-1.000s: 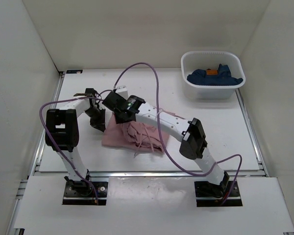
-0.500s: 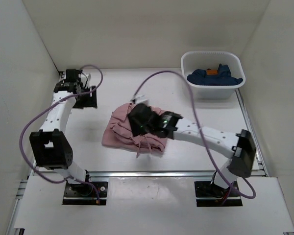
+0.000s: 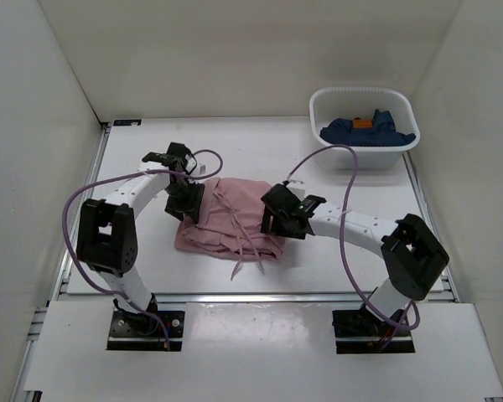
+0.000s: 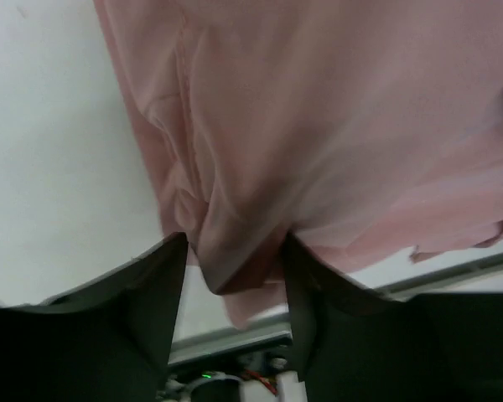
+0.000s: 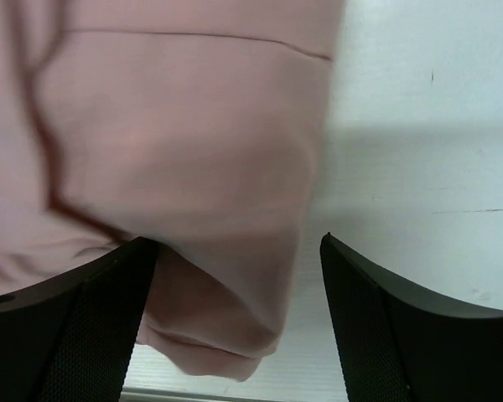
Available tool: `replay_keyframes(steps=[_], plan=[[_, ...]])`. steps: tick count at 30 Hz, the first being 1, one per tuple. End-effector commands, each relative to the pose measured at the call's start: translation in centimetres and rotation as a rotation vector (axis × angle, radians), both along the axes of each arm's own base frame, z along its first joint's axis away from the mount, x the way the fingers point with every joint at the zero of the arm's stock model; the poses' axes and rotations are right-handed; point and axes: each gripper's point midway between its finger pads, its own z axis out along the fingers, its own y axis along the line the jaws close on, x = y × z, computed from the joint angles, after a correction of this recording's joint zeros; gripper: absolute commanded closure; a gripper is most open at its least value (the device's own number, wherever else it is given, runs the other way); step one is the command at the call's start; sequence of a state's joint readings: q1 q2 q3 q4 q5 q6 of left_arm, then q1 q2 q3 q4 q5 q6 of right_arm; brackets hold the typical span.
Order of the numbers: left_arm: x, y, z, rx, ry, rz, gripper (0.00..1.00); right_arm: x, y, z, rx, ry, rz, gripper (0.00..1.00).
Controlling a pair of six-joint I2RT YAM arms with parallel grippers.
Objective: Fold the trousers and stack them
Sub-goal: Fold the trousers
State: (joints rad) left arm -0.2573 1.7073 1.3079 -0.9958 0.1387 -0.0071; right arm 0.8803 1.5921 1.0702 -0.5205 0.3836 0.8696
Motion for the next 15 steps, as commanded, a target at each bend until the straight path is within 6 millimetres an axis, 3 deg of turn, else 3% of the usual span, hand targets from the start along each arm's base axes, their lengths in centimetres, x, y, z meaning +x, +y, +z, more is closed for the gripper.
replay_keyframes(steps=[1, 2, 3, 4, 7, 9, 12, 13, 15], plan=[[-1.2, -0.6, 1.3, -0.054, 0.002, -0.017, 0.43, -0.4, 0.2, -1.7, 0.123, 0.07, -0.083, 0.18], [-1.5, -0.7, 1.3, -0.062, 0.015, -0.019, 0.53, -0.7, 0.7, -2.0, 0.147, 0.078, -0.072, 0.2], [-1.7, -0.8, 1.6, -0.071, 0.015, -0.021, 0.79, -0.8, 0.5, -2.3, 0.145, 0.08, -0.072, 0.25], [-2.0, -0.7, 1.6, -0.069, 0.025, -0.02, 0.86, -1.0, 0.3, -2.6, 0.138, 0.086, -0.073, 0.29], [-2.5, -1.8, 5.2, -0.144, 0.005, -0.038, 0.86, -1.4, -0.4, -3.3, 0.123, 0.105, -0.071, 0.4], [-3.6, -1.4, 6.3, -0.139, -0.01, -0.037, 0.86, -1.7, -0.7, -3.7, 0.112, 0.114, -0.072, 0.4], [-6.7, 1.3, 2.1, -0.014, 0.065, -0.01, 0.86, -2.3, -1.1, -4.1, 0.104, 0.127, -0.061, 0.39], [-8.2, 2.7, -0.9, 0.052, 0.098, 0.0, 0.86, -2.3, -1.2, -4.2, 0.098, 0.125, -0.051, 0.37], [-8.9, 4.0, -3.6, 0.113, 0.096, 0.009, 0.86, -2.4, -1.7, -4.3, 0.073, 0.128, -0.047, 0.33]])
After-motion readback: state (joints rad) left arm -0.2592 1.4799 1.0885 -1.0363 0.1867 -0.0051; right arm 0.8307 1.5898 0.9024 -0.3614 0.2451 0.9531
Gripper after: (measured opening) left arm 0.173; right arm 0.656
